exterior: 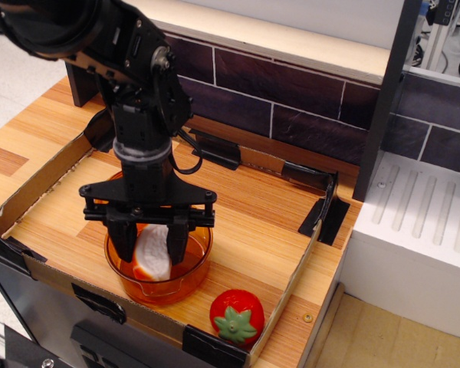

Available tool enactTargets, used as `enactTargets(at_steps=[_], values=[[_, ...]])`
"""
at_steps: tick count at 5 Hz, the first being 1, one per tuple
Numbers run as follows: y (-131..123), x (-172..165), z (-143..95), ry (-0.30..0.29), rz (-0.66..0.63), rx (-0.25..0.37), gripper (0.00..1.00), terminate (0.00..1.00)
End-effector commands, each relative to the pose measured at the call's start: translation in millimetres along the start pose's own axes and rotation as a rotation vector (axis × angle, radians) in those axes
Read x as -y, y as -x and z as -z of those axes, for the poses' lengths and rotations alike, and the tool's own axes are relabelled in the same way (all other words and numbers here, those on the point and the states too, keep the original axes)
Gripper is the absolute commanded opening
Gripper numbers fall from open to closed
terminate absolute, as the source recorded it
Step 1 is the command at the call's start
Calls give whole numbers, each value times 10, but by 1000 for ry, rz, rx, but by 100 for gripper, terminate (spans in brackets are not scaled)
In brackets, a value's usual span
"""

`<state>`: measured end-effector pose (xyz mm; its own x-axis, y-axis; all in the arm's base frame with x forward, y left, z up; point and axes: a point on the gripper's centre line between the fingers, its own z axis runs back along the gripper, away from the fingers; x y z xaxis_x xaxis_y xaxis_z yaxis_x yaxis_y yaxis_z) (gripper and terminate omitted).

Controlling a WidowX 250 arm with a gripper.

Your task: Take sushi out of pot

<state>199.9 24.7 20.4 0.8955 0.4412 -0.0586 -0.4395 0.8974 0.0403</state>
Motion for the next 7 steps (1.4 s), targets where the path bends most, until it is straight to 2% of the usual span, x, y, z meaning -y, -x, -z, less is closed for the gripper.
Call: enactTargets(at_steps=[1,2,3,5,7], values=[[-89,60,-493,48,10,68,0,0],[-122,159,-781,103,-16,100,0,0],[-221,334,-792,105,-32,94,0,0],[-587,491,-686,101,-113,97,0,0],[-931,354,-458,56,-171,115,0,0]])
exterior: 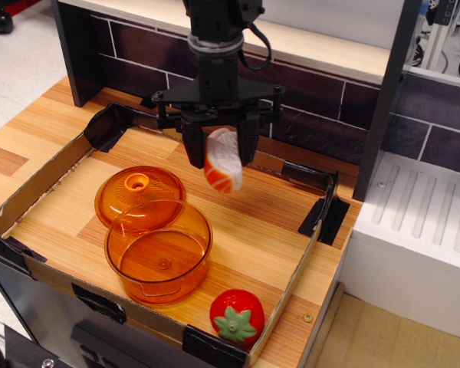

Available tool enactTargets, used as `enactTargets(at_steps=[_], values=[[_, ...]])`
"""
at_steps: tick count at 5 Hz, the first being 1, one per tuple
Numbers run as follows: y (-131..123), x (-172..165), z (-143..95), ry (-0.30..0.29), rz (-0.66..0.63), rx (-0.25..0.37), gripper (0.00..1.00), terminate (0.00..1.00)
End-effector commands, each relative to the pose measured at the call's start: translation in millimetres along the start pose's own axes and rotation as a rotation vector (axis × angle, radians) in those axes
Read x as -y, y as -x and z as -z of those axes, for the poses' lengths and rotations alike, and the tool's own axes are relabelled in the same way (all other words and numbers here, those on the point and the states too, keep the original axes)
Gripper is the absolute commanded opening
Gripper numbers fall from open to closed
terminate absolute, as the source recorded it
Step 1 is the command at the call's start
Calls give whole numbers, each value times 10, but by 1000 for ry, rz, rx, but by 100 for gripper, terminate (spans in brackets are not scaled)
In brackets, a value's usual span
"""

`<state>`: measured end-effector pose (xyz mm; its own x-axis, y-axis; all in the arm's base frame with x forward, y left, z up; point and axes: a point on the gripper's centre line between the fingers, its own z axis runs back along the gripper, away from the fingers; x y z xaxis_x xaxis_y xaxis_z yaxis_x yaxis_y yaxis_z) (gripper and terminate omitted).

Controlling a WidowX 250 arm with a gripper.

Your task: Take sushi out of pot

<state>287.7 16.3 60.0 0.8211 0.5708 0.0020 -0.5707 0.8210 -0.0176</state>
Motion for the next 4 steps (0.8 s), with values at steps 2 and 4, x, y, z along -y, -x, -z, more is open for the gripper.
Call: enactTargets(at_steps=[2,4], values=[[-296,-101,338,-57,-7,64,0,0],[-326,-70,316,4,-75,73,100,0]])
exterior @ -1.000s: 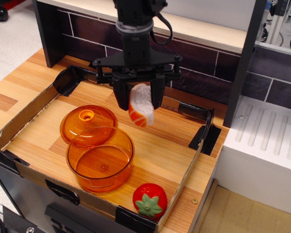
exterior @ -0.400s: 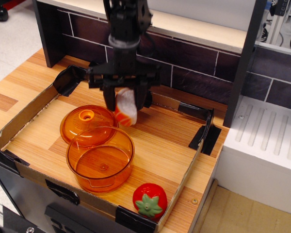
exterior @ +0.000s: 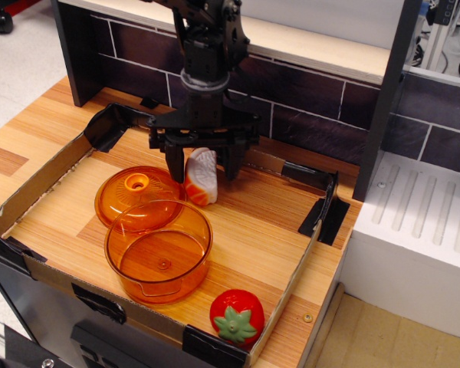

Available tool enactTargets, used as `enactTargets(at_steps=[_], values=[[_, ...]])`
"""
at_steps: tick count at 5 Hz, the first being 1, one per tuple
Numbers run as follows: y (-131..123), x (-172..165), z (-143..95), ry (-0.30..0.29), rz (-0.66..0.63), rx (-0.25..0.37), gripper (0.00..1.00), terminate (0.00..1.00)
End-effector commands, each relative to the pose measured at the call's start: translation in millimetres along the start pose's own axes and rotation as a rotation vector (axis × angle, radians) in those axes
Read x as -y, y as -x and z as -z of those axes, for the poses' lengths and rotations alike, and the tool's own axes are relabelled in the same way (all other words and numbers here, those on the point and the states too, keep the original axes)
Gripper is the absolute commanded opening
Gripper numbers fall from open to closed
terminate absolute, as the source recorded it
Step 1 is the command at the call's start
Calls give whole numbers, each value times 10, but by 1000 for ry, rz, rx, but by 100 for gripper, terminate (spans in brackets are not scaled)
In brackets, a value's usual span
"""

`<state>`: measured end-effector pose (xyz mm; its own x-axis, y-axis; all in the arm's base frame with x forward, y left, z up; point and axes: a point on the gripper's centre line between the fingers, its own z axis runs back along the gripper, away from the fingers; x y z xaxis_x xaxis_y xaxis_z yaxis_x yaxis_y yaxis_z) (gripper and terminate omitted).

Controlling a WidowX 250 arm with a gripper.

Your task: Take sushi out of pot

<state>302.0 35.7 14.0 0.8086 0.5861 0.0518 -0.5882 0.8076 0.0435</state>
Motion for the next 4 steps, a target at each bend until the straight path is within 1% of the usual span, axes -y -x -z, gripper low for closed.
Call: enactTargets(at_steps=[1,2,3,4], values=[[-131,53,-369,114,-75,33,100,0],[-74,38,-656,146,-47,39,100,0],[-13,4,-920,170,-53,44,100,0],[18,-41,-1112,167,-12,21,100,100]])
